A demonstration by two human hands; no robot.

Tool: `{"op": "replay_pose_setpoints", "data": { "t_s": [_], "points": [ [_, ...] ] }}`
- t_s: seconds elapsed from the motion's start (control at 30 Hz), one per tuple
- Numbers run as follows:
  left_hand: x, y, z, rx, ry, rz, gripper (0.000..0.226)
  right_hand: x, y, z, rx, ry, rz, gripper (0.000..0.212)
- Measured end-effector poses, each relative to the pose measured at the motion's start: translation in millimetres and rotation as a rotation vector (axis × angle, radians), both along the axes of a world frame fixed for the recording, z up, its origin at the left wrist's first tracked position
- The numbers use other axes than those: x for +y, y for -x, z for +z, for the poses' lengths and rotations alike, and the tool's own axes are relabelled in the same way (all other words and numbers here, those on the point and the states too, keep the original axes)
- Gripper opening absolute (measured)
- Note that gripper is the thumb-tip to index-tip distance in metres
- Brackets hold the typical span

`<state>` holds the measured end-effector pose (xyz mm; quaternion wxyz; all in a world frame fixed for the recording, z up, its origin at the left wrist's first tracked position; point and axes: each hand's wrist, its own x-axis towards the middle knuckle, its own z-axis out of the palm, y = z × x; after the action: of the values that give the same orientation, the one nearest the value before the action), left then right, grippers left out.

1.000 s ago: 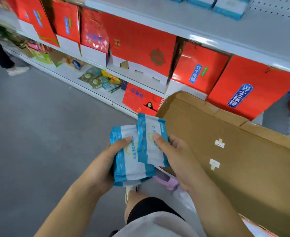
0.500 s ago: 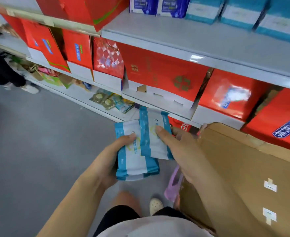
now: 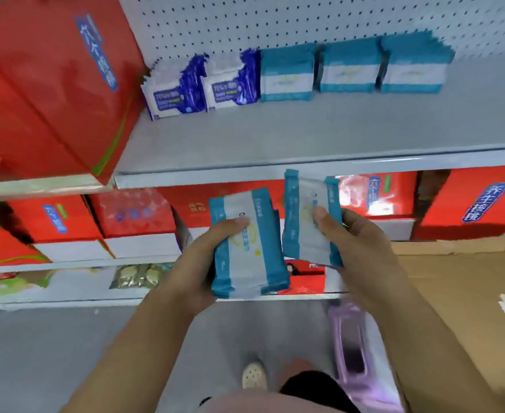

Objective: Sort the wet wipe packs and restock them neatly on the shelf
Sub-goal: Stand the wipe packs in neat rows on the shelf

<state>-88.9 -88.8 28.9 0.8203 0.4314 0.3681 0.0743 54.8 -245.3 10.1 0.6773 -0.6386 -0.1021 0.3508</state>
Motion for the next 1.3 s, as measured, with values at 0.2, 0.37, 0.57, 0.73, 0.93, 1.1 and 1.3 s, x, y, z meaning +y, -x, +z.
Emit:
{"op": "replay_pose_setpoints", "data": {
  "t_s": [0.2, 0.37, 0.57, 0.73, 0.93, 1.1, 1.3],
  "points": [
    [65.1, -41.4, 16.7, -0.103, -0.044, -0.100, 0.036, 29.6, -27.8, 23.1, -0.121, -0.058, -0.125, 0.032],
    [94.8, -81.9, 26.7, -0.133, -0.056, -0.151, 0.046, 57.2, -99.4, 19.5, -0.503, 0.202, -0.275, 0.023],
    [117.8, -150.7, 43.3, -0.166, -0.101, -0.193, 0.031, 102.2, -216.5, 15.2, -0.886, 0.400, -0.395, 0.023],
    [133.6, -211.9, 51.0, -0.156, -0.108, -0.193, 0.035, 133.9, -309.7, 17.4, -1.013, 0.525, -0.293, 0.018],
    [143.8, -262.4, 38.4, -0.107, -0.062, -0.167, 0.041, 165.0, -382.1, 9.4, -1.351, 0.666, -0.078, 0.030],
    [146.0, -291.8, 34.6, -0.038, -0.062, -0.121, 0.034, 168.4, -393.8, -0.6, -1.662, 0.728, -0.268, 0.044],
    [140.3, -316.7, 32.5, -0.052, -0.042, -0.162, 0.035, 148.3, -330.5, 50.9, -0.751, 0.374, -0.051, 0.042]
  ]
}}
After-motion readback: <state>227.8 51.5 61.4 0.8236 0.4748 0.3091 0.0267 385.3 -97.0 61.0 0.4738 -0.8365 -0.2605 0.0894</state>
